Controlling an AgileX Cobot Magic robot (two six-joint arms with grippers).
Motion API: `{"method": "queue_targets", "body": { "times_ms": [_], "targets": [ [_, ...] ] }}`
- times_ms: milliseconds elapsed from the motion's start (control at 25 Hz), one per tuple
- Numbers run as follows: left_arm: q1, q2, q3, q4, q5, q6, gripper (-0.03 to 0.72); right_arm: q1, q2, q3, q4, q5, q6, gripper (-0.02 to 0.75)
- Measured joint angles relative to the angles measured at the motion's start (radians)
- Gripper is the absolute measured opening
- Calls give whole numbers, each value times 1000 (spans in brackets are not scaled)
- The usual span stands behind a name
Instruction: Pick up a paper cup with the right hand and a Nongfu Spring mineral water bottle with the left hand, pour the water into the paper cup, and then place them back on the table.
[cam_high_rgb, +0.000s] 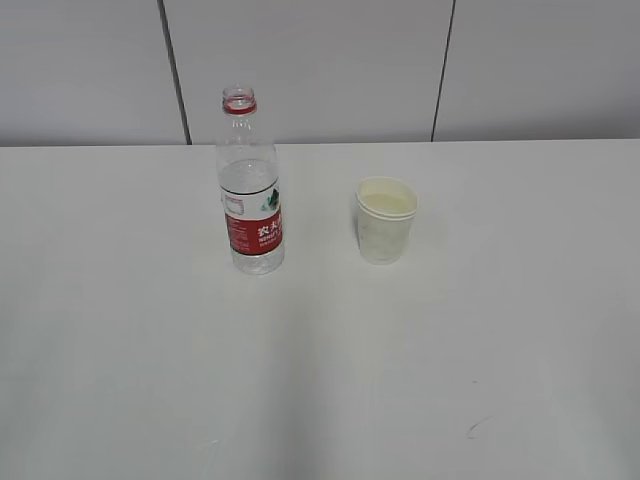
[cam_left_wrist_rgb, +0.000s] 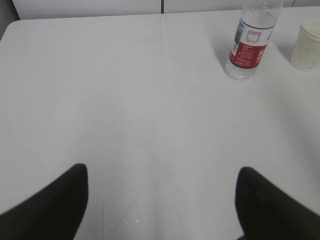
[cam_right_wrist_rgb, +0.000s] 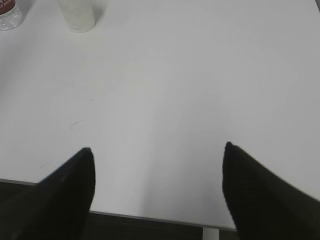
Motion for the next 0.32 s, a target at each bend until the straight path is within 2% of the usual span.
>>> {"method": "queue_targets", "body": {
  "times_ms": [320],
  "targets": [
    [0, 0, 0, 0, 0, 0, 552, 0, 0, 0, 0, 0, 0, 588]
  ]
}}
